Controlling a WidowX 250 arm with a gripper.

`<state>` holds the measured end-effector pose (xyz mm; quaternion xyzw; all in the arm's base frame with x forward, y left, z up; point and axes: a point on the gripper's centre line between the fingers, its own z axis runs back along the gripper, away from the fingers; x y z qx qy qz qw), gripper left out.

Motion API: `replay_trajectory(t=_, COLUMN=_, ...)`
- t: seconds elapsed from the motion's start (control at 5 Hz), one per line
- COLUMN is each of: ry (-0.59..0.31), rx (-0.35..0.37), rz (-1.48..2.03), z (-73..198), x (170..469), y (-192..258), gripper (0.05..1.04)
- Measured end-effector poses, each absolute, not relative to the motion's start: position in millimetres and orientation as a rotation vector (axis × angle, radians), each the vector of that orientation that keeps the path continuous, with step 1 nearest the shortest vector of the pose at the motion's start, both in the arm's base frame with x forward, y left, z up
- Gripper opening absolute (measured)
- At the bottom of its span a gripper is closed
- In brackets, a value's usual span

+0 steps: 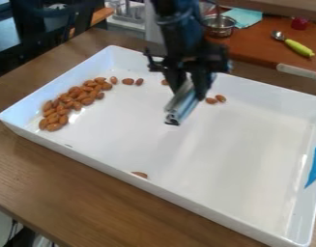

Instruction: Sweep into pile

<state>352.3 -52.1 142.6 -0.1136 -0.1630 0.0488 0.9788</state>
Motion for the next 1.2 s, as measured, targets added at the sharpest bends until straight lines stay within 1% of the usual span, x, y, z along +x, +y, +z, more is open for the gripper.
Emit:
replay_trajectory(t=0.4, ry=-0.33, rx=-0.155, rz=0.086, z=113.5, x=376.4, y=-91.5, gripper=0.378)
replay_trajectory(t=0.6, ry=-0.319, rx=-0.126, rz=0.106, z=99.0, x=395.1, y=-96.4, gripper=0.378)
replay_trajectory(t=0.8, ry=-0.302, rx=-0.115, rz=0.113, z=90.5, x=404.9, y=-97.1, gripper=0.378)
replay_trajectory(t=1.0, ry=-0.288, rx=-0.117, rz=0.132, z=87.6, x=412.1, y=-80.5, gripper=0.378)
replay_trajectory(t=1.2, ry=-0.264, rx=-0.134, rz=0.159, z=86.9, x=412.7, y=-55.7, gripper=0.378)
